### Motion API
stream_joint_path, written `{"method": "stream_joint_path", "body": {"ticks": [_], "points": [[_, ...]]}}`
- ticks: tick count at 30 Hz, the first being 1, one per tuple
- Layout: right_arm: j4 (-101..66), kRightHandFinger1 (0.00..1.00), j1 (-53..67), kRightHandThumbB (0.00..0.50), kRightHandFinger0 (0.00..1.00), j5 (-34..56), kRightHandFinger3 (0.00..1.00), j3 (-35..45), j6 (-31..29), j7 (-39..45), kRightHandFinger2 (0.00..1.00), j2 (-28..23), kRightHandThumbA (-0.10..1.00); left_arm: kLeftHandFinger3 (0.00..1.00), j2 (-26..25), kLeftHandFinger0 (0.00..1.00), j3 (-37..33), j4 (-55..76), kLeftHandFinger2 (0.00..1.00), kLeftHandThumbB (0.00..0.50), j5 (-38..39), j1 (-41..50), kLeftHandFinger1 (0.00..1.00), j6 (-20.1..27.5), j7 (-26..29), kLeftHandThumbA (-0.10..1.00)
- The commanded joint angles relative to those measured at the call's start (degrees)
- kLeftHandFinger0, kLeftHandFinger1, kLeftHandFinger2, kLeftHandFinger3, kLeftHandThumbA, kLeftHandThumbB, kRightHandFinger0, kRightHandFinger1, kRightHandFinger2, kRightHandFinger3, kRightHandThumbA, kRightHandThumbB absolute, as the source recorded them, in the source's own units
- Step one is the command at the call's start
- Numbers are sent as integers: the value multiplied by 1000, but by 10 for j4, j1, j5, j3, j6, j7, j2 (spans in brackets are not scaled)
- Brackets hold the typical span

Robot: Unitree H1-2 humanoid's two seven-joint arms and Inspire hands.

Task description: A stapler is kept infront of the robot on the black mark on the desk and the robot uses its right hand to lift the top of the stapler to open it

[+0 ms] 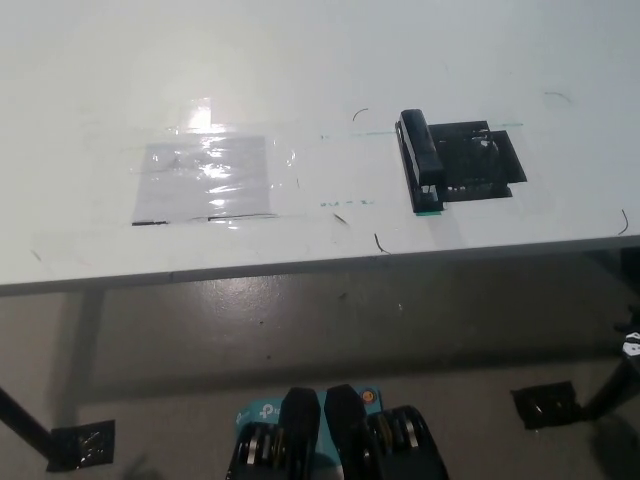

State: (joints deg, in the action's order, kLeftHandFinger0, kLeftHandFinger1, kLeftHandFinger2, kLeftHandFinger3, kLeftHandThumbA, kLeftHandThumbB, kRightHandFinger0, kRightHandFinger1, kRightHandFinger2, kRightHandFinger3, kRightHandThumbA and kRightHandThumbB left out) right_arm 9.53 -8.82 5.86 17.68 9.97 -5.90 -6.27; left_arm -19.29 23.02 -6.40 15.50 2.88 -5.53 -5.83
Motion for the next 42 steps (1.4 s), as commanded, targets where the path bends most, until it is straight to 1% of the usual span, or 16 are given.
{"method": "stream_joint_path", "body": {"ticks": [1,2,6,11,12,13,18,22,25,28,30,33,35,38,39,42], "points": [[-35,305,-12,7,144,6,614,6,14,-11,469,-9,187,920,-9,553,6,7,794,119,13,0,621,6,-3,350],[-59,309,-10,8,179,4,598,6,22,-12,462,-9,195,906,-8,564,7,9,787,115,13,1,622,5,-2,342],[-98,272,-11,21,149,14,581,10,29,-11,424,-5,202,906,-10,571,9,9,788,111,13,4,636,5,0,336],[-170,311,-25,5,176,26,595,14,63,-18,437,2,190,910,-12,574,7,10,799,115,11,5,650,-1,0,356],[-182,308,-29,16,179,28,589,15,73,-21,430,4,190,916,-12,575,7,10,804,104,11,5,653,-3,1,358],[-199,317,-34,6,188,33,600,16,82,-21,439,6,192,916,-11,571,6,11,792,109,10,4,650,-5,3,357],[-235,313,-48,26,201,47,629,14,97,-16,435,9,228,899,-10,569,7,5,775,123,12,3,632,-1,0,371],[-276,345,-64,23,235,67,666,3,125,-11,453,24,255,912,-10,573,7,14,794,107,13,6,651,-11,1,357],[-298,386,-82,9,293,98,731,-2,161,-10,531,46,201,895,-10,564,8,12,778,116,17,5,638,-10,-1,362],[-296,408,-97,16,325,133,748,-12,170,-28,546,63,235,891,-8,577,8,16,770,122,16,8,636,-11,2,363],[-289,419,-104,0,348,160,770,-24,170,-32,557,66,253,874,-7,562,7,14,773,112,17,8,634,-12,3,352],[-266,476,-114,0,398,199,819,-42,170,-49,604,68,277,898,-8,568,4,14,798,105,14,9,643,-13,2,354],[-244,526,-130,0,468,273,847,-48,170,-92,674,77,303,878,-8,570,4,14,774,111,12,8,639,-11,3,362],[-228,514,-137,0,460,295,861,-53,170,-110,674,86,319,874,-10,582,4,14,773,109,13,12,641,-9,1,363],[-217,547,-144,0,472,313,896,-55,170,-114,719,89,385,881,-10,582,4,16,775,107,12,12,640,-12,1,360],[-196,545,-157,0,409,346,917,-53,170,-133,723,96,415,899,-8,570,2,19,807,105,9,13,643,-16,6,345]]}}
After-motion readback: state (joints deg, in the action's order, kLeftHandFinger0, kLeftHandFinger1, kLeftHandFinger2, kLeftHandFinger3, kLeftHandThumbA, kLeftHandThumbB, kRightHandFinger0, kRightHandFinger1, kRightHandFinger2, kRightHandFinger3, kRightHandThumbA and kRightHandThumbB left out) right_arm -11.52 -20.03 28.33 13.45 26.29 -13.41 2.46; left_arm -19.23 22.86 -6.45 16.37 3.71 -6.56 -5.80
